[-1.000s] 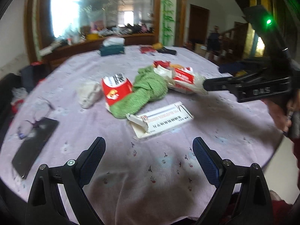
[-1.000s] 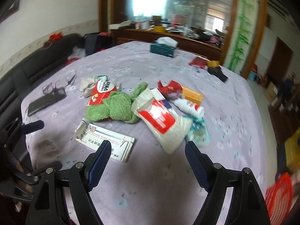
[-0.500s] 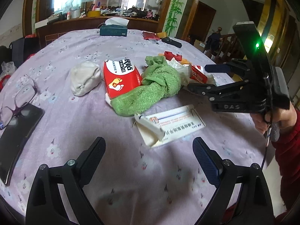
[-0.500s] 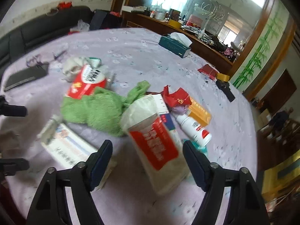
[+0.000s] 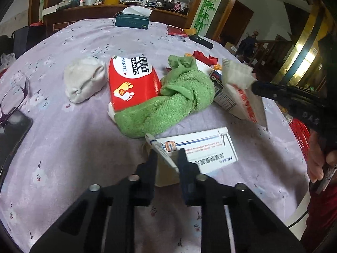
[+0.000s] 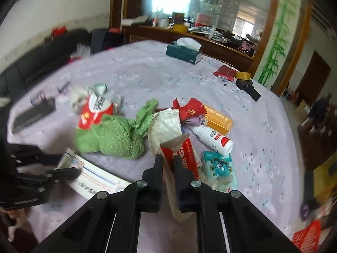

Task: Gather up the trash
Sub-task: 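Grasp the white medicine box with the left tool while the right tool grasps the white-red plastic bag, then carry the box and bag in both tools over the red mesh wastebasket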

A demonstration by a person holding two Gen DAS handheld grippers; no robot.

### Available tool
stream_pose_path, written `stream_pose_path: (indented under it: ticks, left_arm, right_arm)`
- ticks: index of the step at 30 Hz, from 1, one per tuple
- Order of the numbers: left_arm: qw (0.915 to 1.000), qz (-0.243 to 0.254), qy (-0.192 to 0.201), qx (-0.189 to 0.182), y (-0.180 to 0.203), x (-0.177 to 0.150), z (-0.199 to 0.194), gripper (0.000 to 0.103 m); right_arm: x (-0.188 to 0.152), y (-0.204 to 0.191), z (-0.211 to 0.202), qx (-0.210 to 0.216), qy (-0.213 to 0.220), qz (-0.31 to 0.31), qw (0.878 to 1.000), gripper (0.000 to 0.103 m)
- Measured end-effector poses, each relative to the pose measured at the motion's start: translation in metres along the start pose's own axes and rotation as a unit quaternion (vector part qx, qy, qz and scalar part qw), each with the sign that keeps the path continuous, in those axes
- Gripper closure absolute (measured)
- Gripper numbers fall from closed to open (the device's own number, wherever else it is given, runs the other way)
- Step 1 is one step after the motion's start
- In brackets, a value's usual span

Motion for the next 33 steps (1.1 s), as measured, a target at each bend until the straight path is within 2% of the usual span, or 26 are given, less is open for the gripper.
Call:
stream_pose_path:
  ticks: [2, 13, 20, 24, 33]
  left_arm:
    - [1.0, 0.007, 0.003, 0.001, 0.003, 0.002, -0.001, 0.094]
    - [0.9985, 0.035, 0.04, -0.013, 0.023, 0.021, -0.021, 0.098]
    - [0.9969, 0.052, 0.053, -0.024, 0.038, 0.037, -0.025, 0.099]
    - [0.9955, 0.068, 0.058, -0.032, 0.052, 0.049, -0.025, 0.099]
    - [0.9911, 0.096, 0.071, -0.061, 0.094, 0.074, -0.024, 0.099]
  right_arm:
    - [0.0, 0.005, -0.007, 0.018, 0.004, 0.024, 1.0, 0.097]
    - [-0.008, 0.026, -0.029, 0.069, 0.017, 0.098, 0.993, 0.098]
    - [-0.012, 0.048, -0.059, 0.09, 0.053, 0.156, 0.982, 0.098]
    - [-0.016, 0.06, -0.08, 0.091, 0.076, 0.18, 0.976, 0.098]
    - [-0.031, 0.108, -0.127, 0.062, 0.117, 0.232, 0.964, 0.098]
Point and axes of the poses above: each gripper's, at about its wrist camera, not at the fingertips, and z roughly the way its jaws point, y to its right, x to its top, the point moved 4 cm from there along z, roughly the way its jaws point, and after that the axes turned 13 degrees about z, right-handed, at the moved point
